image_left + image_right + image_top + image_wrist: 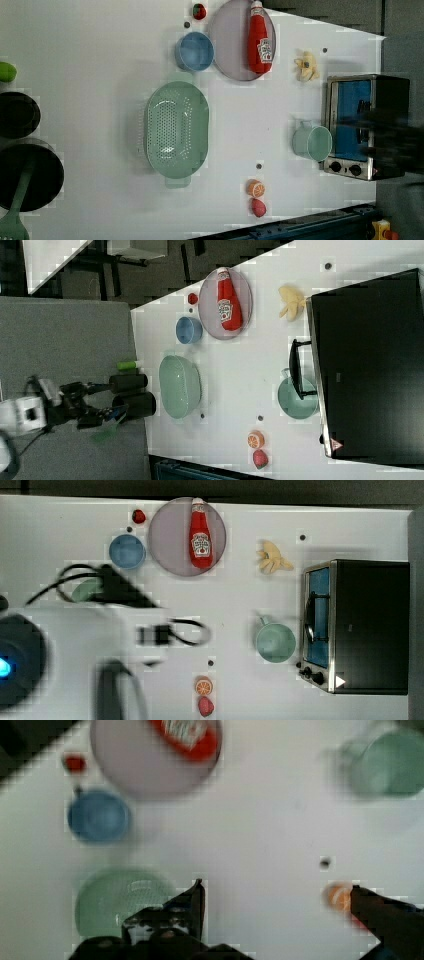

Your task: Drag strainer left to right.

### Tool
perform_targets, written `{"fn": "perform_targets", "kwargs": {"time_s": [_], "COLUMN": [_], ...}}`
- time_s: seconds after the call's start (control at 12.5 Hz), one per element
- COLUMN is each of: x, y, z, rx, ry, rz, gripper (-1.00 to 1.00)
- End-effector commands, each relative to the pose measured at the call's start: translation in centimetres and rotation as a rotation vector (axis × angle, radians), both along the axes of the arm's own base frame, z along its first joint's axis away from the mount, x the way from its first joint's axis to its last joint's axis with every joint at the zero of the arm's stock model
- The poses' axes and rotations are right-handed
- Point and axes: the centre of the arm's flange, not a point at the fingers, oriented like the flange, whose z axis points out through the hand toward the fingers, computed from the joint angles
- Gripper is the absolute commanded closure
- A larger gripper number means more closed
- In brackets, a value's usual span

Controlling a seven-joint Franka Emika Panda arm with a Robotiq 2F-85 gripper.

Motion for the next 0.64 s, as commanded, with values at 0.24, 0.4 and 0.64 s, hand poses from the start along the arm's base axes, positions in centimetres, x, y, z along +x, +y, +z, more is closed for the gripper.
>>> {"fn": "perform_targets", "kwargs": {"time_s": [0.24,0.4,0.64], "x": [-0.1,0.2,0.5], "y": [11.0,13.9,16.2], "z": [-10.6,-15.1,-21.7], "rx": [0.048,0.078,0.073], "ry": [0.069,0.099,0.138], "rz": [-0.292,-0.426,-0.67], "gripper": [-1.0,-1.0,-1.0]}}
